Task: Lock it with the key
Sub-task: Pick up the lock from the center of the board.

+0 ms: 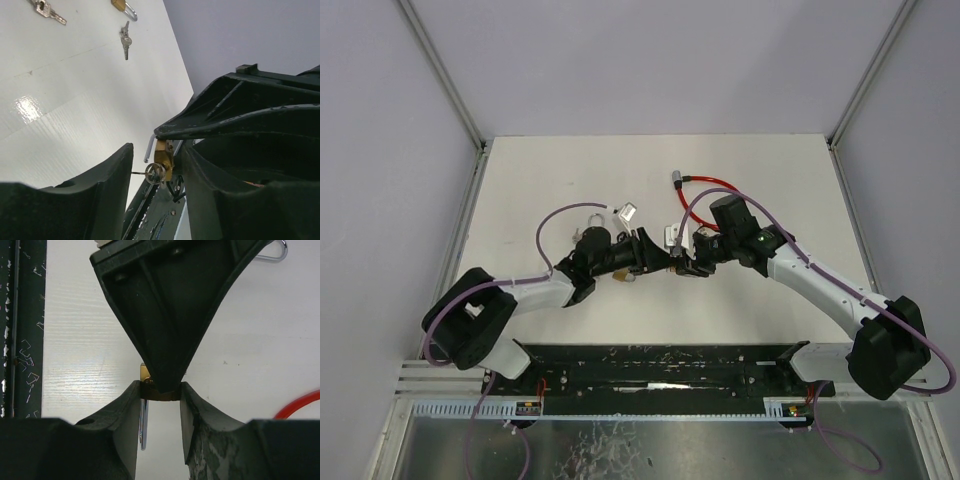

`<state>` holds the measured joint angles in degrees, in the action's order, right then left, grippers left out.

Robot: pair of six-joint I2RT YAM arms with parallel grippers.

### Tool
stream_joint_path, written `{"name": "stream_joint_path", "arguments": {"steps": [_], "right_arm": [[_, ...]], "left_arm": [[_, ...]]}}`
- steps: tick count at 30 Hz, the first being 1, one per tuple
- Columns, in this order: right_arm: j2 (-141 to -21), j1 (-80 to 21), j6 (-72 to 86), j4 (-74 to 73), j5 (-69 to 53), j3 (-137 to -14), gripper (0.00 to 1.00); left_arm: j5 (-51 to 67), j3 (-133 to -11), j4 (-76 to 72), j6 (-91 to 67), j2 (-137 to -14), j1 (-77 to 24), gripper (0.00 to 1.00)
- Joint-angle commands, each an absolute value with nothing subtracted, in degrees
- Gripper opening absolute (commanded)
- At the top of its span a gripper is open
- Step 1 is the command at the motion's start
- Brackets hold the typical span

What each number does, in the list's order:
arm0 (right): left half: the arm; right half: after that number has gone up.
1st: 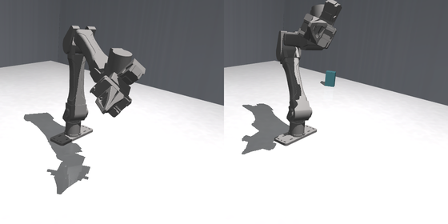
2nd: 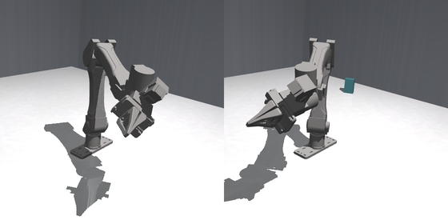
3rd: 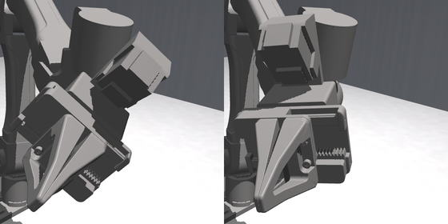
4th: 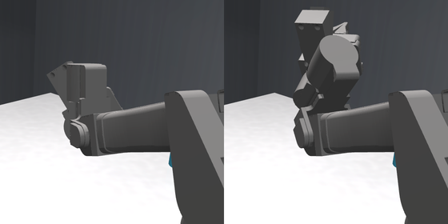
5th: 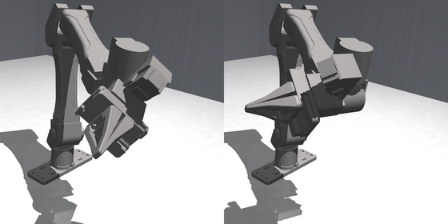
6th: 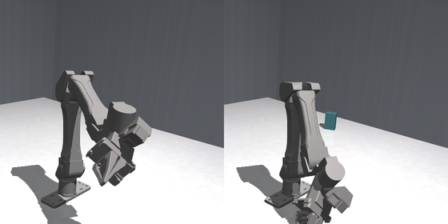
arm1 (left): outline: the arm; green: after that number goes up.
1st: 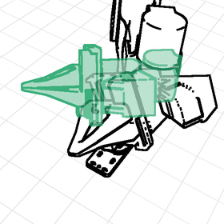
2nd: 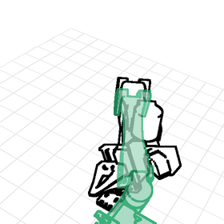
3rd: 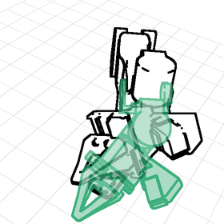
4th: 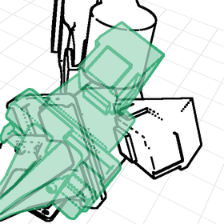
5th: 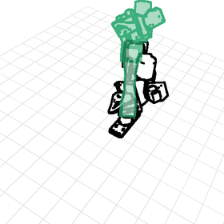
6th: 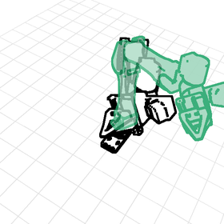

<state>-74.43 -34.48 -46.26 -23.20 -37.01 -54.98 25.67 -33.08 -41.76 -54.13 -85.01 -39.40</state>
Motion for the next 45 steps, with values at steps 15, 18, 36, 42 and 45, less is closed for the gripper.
{"name": "stream_joint_path", "arguments": {"steps": [15, 18, 36, 42, 45], "right_arm": [[-73.05, -35.33, -45.78, -20.14, -36.8, -55.09, 0.1], [-73.19, -35.36, -44.42, -20.49, -36.91, -55.85, 0.18], [-66.5, -17.75, -57.85, -32.09, -75.54, -53.45, 0.77], [-66.28, -14.99, -59.7, -31.07, -75.41, -52.27, 0.76], [-66.19, -14.66, -56.01, -27.88, -75.34, -51.25, 0.74]], "left_arm": [[31.03, -34.62, -45.87, -55.19, -87.76, -39.9, 0.0], [30.75, -33.78, -47.15, -55.0, -87.07, -39.87, 0.0], [30.84, -26.27, -64.26, -50.66, -81.13, -38.15, 0.0], [30.27, -24.62, -70.09, -51.46, -78.25, -38.17, 0.0], [29.63, -23.87, -73.76, -54.08, -78.38, -38.11, 0.0]]}}
